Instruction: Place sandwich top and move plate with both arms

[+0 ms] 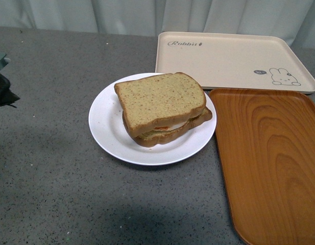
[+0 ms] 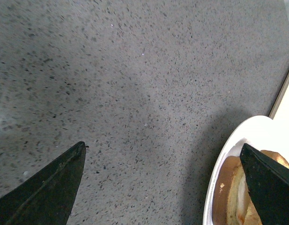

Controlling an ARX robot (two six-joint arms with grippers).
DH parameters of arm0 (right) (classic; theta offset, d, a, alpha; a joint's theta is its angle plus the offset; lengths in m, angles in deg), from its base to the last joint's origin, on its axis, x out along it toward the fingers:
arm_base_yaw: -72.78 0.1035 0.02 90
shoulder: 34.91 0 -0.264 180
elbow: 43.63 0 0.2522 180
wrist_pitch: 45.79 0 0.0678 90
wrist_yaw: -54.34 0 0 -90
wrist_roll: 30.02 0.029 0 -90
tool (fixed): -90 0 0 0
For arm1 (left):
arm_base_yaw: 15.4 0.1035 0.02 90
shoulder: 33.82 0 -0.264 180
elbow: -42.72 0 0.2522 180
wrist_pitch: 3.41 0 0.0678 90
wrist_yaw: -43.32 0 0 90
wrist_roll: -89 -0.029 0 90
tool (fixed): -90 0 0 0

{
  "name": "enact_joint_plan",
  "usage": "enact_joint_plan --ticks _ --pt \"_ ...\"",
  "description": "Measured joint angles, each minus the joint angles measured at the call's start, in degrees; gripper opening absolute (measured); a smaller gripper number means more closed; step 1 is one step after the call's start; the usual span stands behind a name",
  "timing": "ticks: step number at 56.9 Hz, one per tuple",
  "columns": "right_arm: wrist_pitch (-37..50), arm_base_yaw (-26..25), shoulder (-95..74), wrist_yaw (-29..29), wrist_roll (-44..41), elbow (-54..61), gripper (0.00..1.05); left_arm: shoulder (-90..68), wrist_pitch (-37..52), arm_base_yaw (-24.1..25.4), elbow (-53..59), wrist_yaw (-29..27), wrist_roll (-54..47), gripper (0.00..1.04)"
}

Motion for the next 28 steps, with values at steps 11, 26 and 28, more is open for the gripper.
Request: enact_joint_plan --ticks 11,26,28 --pt "0.00 0.00 0.00 0.00 0.00 -0.02 0.96 -6.80 3.43 -5.01 -3.34 0.02 2.43 0.98" --pt "0.00 0.00 0.00 0.00 0.00 0.00 0.96 -13.00 3.69 -10.49 -9.49 -0.68 8.17 0.98" --pt "0.00 0.00 0.00 0.00 0.00 0.00 0.96 -13.38 3.69 -10.73 -9.94 -0.63 8.96 0.98"
